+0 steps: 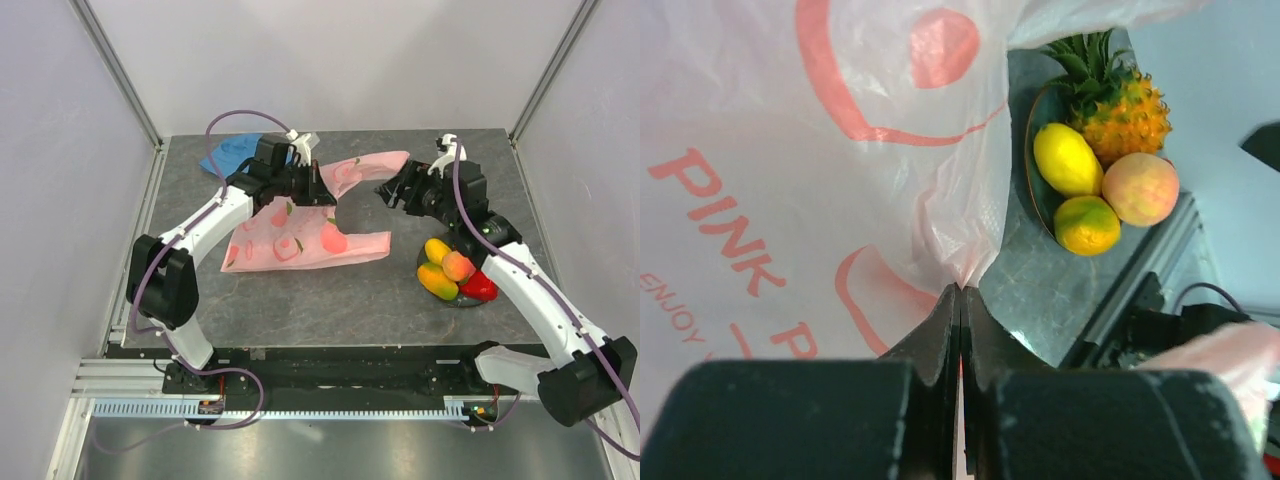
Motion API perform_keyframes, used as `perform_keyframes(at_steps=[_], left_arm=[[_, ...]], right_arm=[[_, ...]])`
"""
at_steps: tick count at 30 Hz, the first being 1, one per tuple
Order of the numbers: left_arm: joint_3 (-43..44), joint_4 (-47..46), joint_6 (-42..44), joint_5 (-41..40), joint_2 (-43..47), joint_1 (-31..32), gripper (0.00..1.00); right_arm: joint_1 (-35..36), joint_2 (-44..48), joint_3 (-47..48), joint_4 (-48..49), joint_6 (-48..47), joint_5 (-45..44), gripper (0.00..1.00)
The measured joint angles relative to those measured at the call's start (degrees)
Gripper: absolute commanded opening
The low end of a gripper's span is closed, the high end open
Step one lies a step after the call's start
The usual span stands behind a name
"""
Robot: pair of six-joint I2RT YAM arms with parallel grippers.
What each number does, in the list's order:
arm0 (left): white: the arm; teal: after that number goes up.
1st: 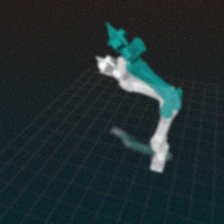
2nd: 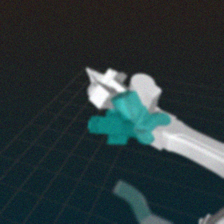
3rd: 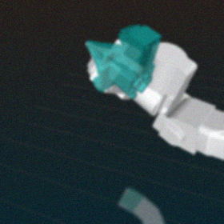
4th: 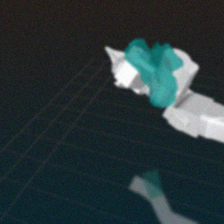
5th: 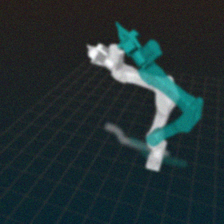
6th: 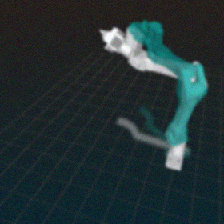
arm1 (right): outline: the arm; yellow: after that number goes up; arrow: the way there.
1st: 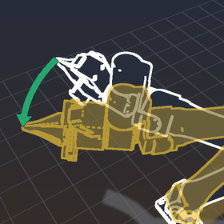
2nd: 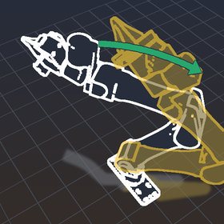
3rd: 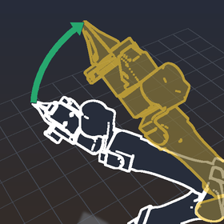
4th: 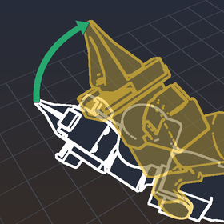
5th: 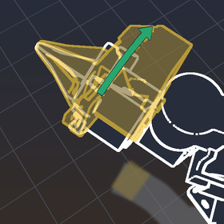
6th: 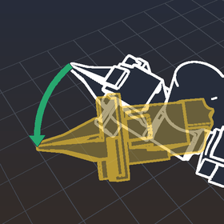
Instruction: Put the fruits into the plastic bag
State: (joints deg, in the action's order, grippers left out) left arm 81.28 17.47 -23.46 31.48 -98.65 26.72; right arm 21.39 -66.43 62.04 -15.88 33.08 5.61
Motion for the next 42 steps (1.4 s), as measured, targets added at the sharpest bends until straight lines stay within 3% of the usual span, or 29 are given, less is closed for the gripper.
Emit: perform_keyframes(at_steps=[6, 12, 25, 42], left_arm=[[-2.2, -2.5, -2.6, 7.5, 0.0, -0.5, 0.01], [-3.0, -4.2, -4.3, 11.8, 0.0, -1.0, 0.02], [-4.9, -7.3, -7.5, 17.2, 0.0, -3.6, 0.01], [-6.7, -11.2, -10.1, 21.5, 0.0, -3.3, 0.02]], right_arm=[[7.9, 0.4, -2.9, 8.9, 8.7, -2.0, 0.77], [11.9, -5.5, -4.0, 12.5, 17.0, -4.9, 0.75], [10.8, -8.1, -6.4, 13.2, 27.2, -11.6, 0.67], [8.1, -13.3, -6.4, 15.3, 28.7, -10.3, 0.66]])
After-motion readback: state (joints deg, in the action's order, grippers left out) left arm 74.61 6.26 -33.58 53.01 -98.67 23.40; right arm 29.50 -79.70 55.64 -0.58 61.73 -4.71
